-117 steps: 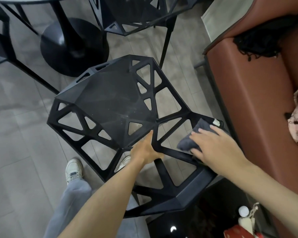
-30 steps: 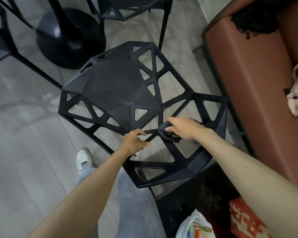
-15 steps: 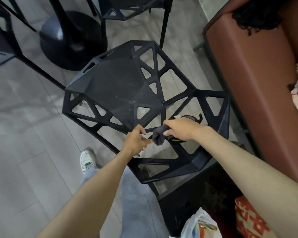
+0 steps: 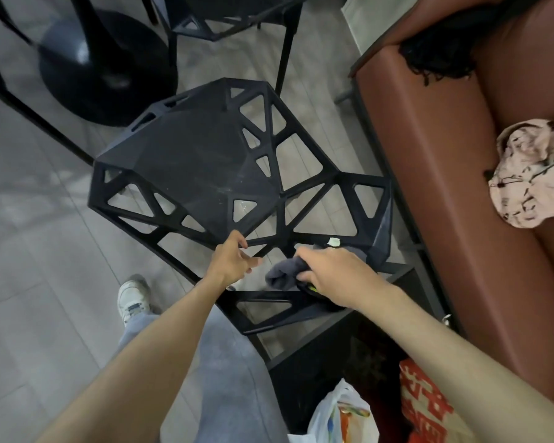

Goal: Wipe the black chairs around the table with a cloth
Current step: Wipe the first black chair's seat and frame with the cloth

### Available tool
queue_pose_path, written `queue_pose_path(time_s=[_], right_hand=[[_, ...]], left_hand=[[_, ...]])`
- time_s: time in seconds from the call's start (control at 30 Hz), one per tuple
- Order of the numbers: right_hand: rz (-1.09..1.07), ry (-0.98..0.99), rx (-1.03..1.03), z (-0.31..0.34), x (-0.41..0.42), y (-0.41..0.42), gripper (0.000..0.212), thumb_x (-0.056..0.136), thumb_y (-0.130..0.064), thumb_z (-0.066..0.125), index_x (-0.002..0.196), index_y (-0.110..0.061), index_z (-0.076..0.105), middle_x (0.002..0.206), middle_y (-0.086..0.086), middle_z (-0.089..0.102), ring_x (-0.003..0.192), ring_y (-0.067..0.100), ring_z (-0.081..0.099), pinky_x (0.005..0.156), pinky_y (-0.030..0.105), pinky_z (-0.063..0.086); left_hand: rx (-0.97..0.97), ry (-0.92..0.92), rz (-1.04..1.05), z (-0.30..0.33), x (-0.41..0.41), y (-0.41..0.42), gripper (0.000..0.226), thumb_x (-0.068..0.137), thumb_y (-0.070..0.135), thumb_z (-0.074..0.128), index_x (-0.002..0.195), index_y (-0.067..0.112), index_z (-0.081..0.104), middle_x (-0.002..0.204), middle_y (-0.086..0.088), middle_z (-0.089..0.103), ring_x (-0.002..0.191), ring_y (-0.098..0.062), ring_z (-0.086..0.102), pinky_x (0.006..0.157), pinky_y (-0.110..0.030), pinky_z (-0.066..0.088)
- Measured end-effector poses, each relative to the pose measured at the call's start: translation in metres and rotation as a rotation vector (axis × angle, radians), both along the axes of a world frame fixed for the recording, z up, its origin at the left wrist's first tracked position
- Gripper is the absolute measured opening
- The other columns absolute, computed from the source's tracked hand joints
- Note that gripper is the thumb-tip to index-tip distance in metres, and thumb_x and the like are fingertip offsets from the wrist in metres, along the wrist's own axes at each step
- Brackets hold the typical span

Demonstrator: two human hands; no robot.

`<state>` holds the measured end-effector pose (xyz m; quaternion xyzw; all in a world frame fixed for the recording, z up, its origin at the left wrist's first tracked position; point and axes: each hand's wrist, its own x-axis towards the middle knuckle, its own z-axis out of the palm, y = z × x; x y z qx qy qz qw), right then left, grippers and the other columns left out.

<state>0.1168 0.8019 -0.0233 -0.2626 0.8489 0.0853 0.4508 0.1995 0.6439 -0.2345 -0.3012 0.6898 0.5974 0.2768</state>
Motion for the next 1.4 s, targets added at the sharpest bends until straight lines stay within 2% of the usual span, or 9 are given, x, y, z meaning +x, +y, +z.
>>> queue_pose_path(time_s=[0.13,0.3,0.43,0.67,0.83,0.97,1.2,1.3,1.4], right_hand=[[0.011,0.054,0.051,-0.081,-0.012,-0.029,0.025,0.102,-0.021,0.058,0.125,-0.013,0.052,0.123,0.017,0.064,0.115,0.04,0.061,0.084,0.045,0.048],[0.06,0.105,0.098,-0.119,-0.017,-0.05,0.033,0.098,-0.012,0.059,0.13,-0.006,0.052,0.127,0.02,0.064,0.121,0.042,0.061,0.09,0.044,0.05],[0.064,0.049,0.047,-0.092,-0.016,-0.037,0.029,0.099,-0.019,0.061,0.127,-0.012,0.054,0.125,0.017,0.065,0.117,0.04,0.062,0.09,0.046,0.05],[0.017,0.032,-0.085,0.014,0.01,0.0,0.016,0.102,-0.034,0.058,0.111,-0.023,0.05,0.106,0.0,0.067,0.1,0.024,0.064,0.077,0.036,0.048],[-0.057,0.166,-0.135,0.006,0.034,-0.007,0.018,0.103,-0.032,0.055,0.118,-0.022,0.059,0.105,-0.001,0.067,0.101,0.02,0.065,0.084,0.031,0.048],[-0.028,0.217,-0.079,-0.034,0.06,-0.048,0.017,0.1,-0.023,0.057,0.117,-0.019,0.06,0.106,0.007,0.07,0.102,0.031,0.067,0.08,0.039,0.05],[-0.051,0.077,-0.084,-0.084,0.076,-0.101,0.022,0.103,-0.026,0.056,0.124,-0.018,0.058,0.122,0.011,0.068,0.115,0.036,0.063,0.086,0.043,0.048],[-0.013,0.066,-0.071,-0.049,0.067,-0.075,0.023,0.1,-0.024,0.059,0.123,-0.029,0.059,0.116,0.005,0.069,0.111,0.032,0.065,0.086,0.042,0.051],[0.026,0.114,0.016,0.002,0.049,-0.041,0.028,0.097,-0.024,0.062,0.12,-0.04,0.061,0.109,-0.004,0.069,0.106,0.023,0.066,0.088,0.04,0.052]], left_hand=[[-0.009,-0.009,-0.02,-0.001,-0.004,-0.001,0.044,0.082,0.01,0.083,0.096,0.021,0.043,0.076,-0.012,0.074,0.063,-0.024,0.069,0.06,-0.047,0.059],[0.016,-0.007,-0.024,-0.001,-0.005,-0.003,0.049,0.08,0.016,0.086,0.096,0.019,0.039,0.083,-0.015,0.073,0.07,-0.025,0.071,0.063,-0.043,0.06],[0.015,-0.01,-0.026,-0.005,-0.005,-0.003,0.049,0.081,0.012,0.085,0.094,0.023,0.039,0.081,-0.013,0.075,0.071,-0.028,0.072,0.065,-0.046,0.061],[-0.007,-0.027,-0.086,0.001,-0.008,-0.005,0.042,0.084,0.03,0.086,0.094,0.02,0.047,0.088,-0.01,0.074,0.071,-0.021,0.073,0.063,-0.036,0.057],[-0.032,-0.082,-0.464,0.003,-0.018,-0.031,0.029,0.102,0.052,0.057,0.111,0.024,0.059,0.113,-0.001,0.067,0.108,-0.019,0.062,0.092,-0.036,0.046],[0.204,-0.17,-0.394,0.009,-0.007,-0.068,0.04,0.11,0.048,0.04,0.125,0.015,0.058,0.112,-0.006,0.071,0.103,-0.023,0.069,0.096,-0.039,0.051],[-0.121,0.086,-0.623,-0.003,0.02,-0.12,0.027,0.112,0.036,0.037,0.115,0.02,0.058,0.113,-0.006,0.068,0.11,-0.028,0.062,0.102,-0.046,0.047],[-0.178,0.146,-0.7,-0.003,0.033,-0.136,0.036,0.112,0.041,0.036,0.135,0.022,0.054,0.136,-0.005,0.06,0.127,-0.025,0.054,0.11,-0.045,0.043],[-0.32,0.265,-0.764,-0.004,0.046,-0.142,0.048,0.111,0.045,0.034,0.149,0.02,0.05,0.156,-0.002,0.047,0.152,-0.025,0.03,0.125,-0.044,0.023]])
